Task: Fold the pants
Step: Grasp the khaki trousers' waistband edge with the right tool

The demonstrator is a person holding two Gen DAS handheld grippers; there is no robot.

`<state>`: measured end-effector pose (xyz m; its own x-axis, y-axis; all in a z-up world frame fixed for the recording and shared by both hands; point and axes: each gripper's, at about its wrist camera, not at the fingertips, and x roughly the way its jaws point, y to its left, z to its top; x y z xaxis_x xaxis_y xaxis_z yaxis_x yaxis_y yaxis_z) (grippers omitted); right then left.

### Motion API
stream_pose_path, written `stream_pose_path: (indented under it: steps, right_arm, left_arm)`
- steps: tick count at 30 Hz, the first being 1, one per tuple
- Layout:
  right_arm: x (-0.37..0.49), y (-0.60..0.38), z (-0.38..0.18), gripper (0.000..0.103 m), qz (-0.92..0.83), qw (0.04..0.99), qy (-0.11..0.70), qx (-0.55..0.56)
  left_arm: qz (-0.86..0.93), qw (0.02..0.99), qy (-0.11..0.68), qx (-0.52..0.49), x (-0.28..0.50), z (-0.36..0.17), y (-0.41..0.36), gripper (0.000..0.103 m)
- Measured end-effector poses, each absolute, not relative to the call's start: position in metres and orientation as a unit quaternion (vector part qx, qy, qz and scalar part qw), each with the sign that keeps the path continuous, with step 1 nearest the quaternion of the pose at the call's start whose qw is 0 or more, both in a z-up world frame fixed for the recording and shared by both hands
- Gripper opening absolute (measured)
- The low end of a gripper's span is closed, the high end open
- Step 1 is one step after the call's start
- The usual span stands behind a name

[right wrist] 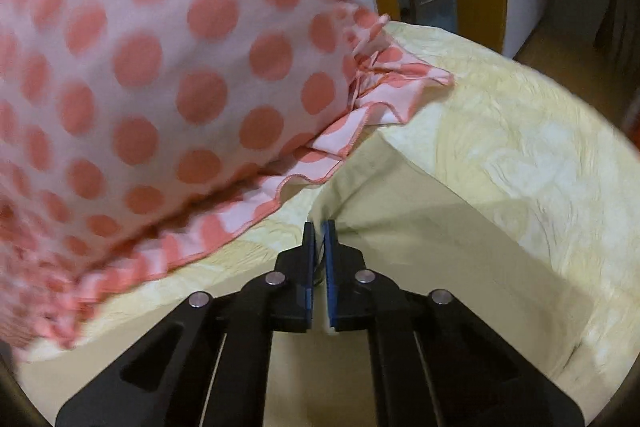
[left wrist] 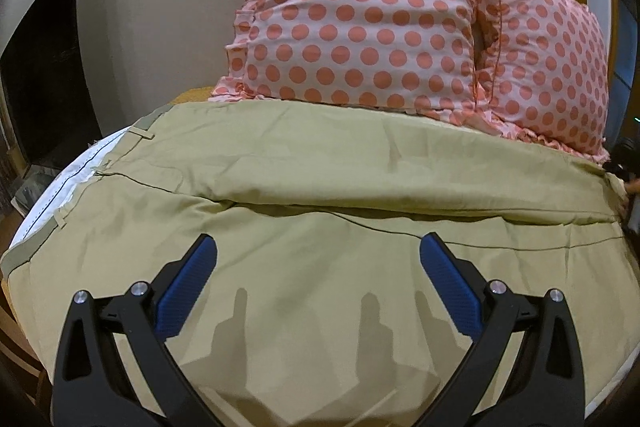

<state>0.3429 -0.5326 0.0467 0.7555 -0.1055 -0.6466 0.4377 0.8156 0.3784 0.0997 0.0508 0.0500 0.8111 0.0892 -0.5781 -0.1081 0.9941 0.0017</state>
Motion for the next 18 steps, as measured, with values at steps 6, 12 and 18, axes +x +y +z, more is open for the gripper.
stream_pose_path:
  steps: [6, 12, 18]
  right_arm:
    - [0.188, -0.527, 0.063, 0.004, -0.040, 0.911, 0.211, 0.353]
    - [0.121, -0.533, 0.009, 0.007, -0.024, 0.857, 0.265, 0.442]
    - [0.118, -0.527, 0.004, 0.046, -0.014, 0.832, 0.280, 0.479]
  left_arm:
    - [0.047, 0.958, 0.281, -0.034, 0.084, 0.060, 0.063, 0.101]
    - [0.046, 0.965, 0.252, -0.055, 0.075, 0.077, 0.074, 0.101]
    - [0.031, 0.967, 0.236, -0.092, 0.067, 0.088, 0.090, 0.101]
